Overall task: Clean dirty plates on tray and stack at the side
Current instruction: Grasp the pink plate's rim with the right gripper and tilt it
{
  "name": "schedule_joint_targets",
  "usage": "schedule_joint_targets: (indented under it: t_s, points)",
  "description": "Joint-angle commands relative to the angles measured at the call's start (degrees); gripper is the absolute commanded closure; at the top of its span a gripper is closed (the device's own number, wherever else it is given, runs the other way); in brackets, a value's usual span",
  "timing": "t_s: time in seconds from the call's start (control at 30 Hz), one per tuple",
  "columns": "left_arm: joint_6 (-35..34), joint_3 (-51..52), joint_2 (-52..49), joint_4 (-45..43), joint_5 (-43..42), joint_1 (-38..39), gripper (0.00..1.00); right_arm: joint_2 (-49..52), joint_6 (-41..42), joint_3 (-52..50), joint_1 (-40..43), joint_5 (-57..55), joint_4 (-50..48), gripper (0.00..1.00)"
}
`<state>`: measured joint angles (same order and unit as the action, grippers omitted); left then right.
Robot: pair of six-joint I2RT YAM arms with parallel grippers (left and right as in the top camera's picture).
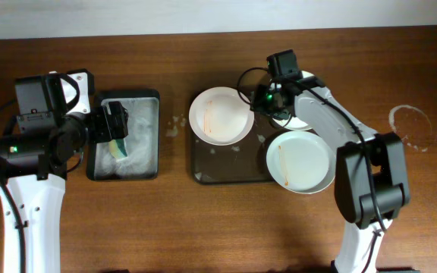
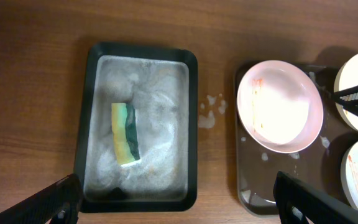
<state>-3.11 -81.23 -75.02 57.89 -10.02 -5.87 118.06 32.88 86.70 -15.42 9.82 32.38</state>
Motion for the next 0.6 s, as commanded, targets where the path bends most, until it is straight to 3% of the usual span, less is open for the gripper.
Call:
schedule_joint_targets:
  t_s: [0.0,0.57]
  points:
    - [-0.76,-1.33,-0.02,0.11,0.46,-0.2,0.04,1.31,2.14,0.96,-2.27,-0.92,-1.18,0.56]
    - [-0.76,-1.31,-2.29,0.42,0.44,-0.2,0.02,5.86,0.37,0.85,-3.37,-7.56,-0.22,0.64]
